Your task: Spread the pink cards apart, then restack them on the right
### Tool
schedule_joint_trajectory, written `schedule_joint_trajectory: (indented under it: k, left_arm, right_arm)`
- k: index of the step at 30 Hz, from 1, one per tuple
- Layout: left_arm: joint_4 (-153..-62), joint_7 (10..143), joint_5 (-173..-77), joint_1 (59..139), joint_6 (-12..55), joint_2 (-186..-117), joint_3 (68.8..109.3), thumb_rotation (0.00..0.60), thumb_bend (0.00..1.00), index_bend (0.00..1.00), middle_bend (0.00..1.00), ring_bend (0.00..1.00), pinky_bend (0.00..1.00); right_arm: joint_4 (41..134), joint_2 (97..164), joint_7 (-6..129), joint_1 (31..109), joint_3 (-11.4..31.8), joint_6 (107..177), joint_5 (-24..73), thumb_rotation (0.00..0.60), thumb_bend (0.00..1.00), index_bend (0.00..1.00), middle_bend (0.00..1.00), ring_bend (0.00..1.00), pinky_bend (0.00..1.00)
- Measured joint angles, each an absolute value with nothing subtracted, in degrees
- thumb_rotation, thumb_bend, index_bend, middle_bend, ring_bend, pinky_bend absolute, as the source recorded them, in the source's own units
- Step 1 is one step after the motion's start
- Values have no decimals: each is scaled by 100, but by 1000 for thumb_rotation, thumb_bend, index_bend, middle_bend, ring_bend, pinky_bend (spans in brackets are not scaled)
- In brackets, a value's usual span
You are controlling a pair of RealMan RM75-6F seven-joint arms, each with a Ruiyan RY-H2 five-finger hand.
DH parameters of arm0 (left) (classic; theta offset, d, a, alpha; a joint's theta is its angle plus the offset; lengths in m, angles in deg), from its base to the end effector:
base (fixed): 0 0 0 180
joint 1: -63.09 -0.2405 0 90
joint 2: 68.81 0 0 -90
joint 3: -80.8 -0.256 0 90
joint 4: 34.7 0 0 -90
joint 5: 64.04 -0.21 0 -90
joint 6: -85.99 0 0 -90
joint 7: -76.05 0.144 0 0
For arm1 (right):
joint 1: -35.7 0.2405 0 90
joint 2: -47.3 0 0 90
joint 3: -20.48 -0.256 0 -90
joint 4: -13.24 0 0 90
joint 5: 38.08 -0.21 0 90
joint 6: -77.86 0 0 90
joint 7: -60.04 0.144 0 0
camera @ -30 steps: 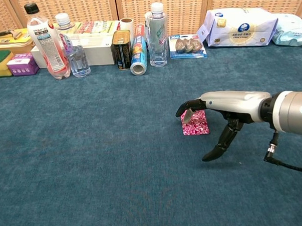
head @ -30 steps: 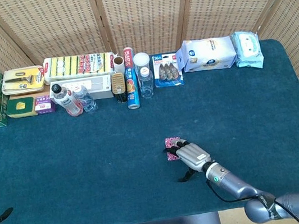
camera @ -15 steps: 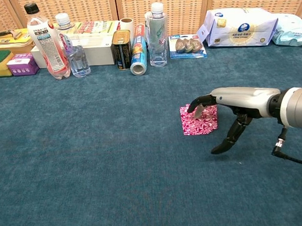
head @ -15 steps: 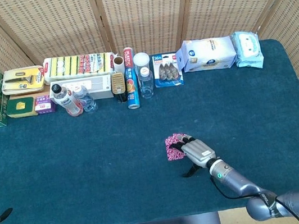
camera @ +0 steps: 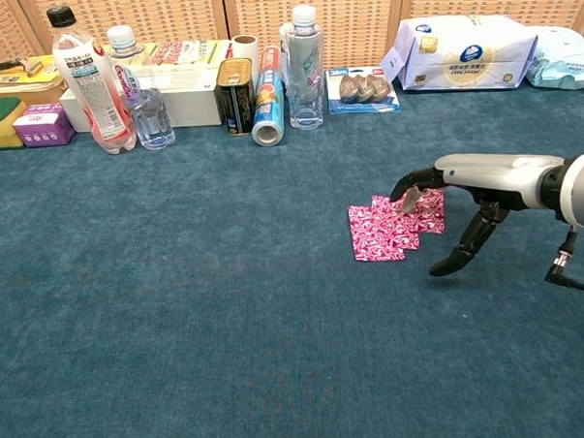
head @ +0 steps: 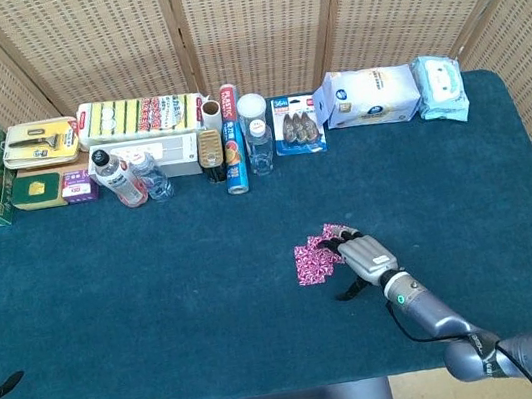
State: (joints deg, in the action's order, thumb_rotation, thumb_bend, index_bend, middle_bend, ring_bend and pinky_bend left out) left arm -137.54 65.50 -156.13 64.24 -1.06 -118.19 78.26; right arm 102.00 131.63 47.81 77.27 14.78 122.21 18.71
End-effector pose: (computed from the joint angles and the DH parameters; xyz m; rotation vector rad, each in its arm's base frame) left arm -0.2923 0.1401 0.2077 -1.4159 -1.0430 -0.9465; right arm -0.1828 -0.3155 -0.0284 1.9313 -1.3043 0.7522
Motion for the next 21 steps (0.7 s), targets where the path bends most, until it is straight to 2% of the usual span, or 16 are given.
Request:
schedule_joint_trajectory:
  k: [21]
  left_arm:
    - [-13746,6457,-15641,6407,-151,-11801,7819,600,73,0,0,0,14]
  right_arm:
    - [9861,12871,4762,7818,1287,12207,1199,506,0,159,218,15,0]
